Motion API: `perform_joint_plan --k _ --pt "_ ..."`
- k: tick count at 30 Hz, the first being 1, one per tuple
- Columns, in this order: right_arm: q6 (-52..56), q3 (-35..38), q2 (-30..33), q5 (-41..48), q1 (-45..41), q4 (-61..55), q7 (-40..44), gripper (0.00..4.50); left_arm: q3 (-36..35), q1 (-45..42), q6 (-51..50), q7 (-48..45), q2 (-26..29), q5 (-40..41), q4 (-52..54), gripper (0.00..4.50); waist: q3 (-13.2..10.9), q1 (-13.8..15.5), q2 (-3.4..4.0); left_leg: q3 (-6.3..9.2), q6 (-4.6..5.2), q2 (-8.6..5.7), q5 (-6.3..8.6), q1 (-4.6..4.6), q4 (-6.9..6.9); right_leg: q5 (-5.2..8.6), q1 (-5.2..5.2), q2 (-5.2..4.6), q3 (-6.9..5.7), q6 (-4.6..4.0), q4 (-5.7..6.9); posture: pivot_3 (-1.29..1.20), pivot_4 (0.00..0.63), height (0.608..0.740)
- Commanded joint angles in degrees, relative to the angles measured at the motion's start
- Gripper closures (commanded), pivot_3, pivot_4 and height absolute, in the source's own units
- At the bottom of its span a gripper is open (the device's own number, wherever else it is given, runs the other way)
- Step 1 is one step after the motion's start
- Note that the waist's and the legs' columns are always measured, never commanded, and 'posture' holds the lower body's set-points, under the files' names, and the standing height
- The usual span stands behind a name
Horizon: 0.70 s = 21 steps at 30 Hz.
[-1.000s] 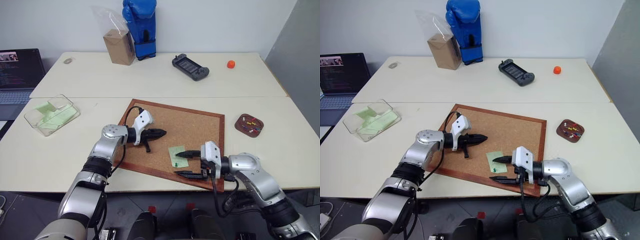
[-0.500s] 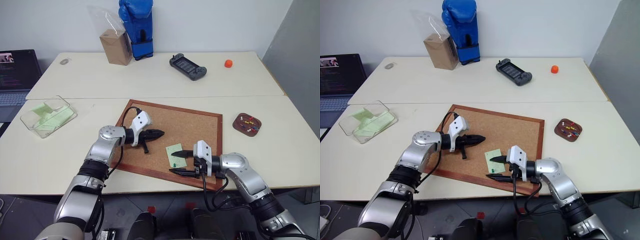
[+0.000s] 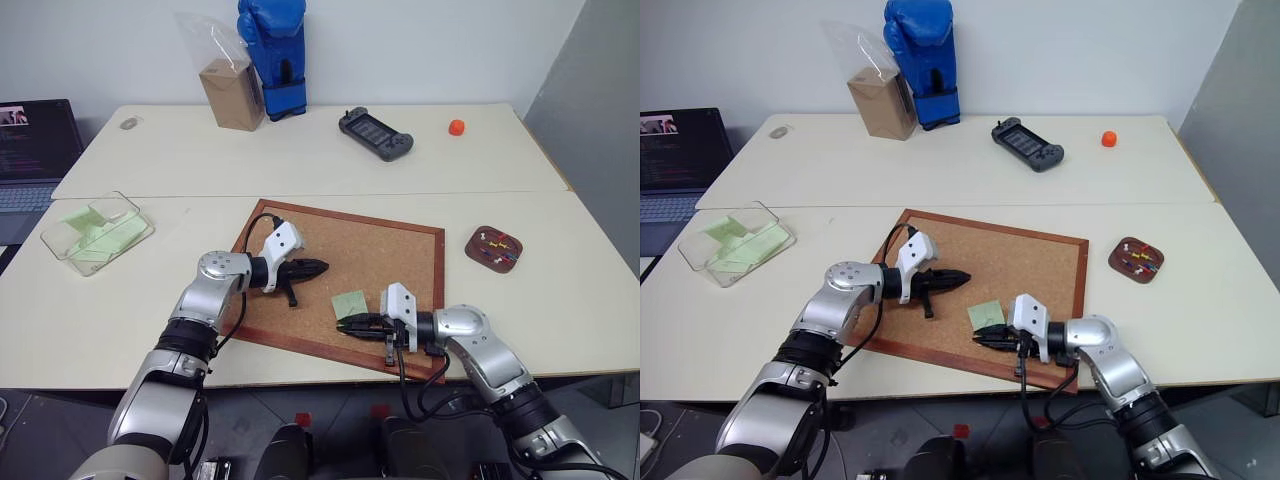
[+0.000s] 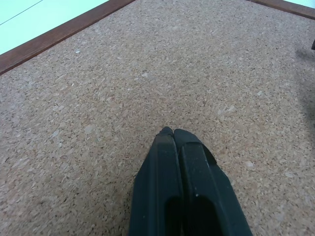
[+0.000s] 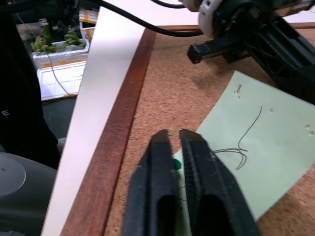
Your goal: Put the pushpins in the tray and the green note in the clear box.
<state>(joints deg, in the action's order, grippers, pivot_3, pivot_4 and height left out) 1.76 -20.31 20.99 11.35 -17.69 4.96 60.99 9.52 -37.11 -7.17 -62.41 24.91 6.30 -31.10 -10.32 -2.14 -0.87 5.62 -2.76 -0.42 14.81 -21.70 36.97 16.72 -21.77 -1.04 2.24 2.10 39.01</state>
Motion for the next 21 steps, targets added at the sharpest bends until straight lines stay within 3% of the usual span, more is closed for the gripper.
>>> perform_joint_plan --k 1,21 --pt "-0.8 0.5 -0.1 -0.3 -1.0 0.2 0.3 4.47 1.4 1.2 -1.4 -0.3 0.5 -1.6 -0.9 4.50 0.0 0.0 0.00 0.00 0.00 0.00 0.00 0.01 0.00 0.00 0.00 0.00 0.00 0.00 0.00 0.00 0.150 0.740" --pt "10.3 6.2 4.6 6.8 -5.2 -15.8 0.4 4.47 1.0 1.2 -1.8 0.6 -0.9 -0.8 -1.0 4.50 0.0 0.1 0.00 0.09 0.00 0.01 0.00 -0.03 0.00 0.00 0.00 -0.03 -0.04 0.00 -0.01 0.00 0.150 0.740"
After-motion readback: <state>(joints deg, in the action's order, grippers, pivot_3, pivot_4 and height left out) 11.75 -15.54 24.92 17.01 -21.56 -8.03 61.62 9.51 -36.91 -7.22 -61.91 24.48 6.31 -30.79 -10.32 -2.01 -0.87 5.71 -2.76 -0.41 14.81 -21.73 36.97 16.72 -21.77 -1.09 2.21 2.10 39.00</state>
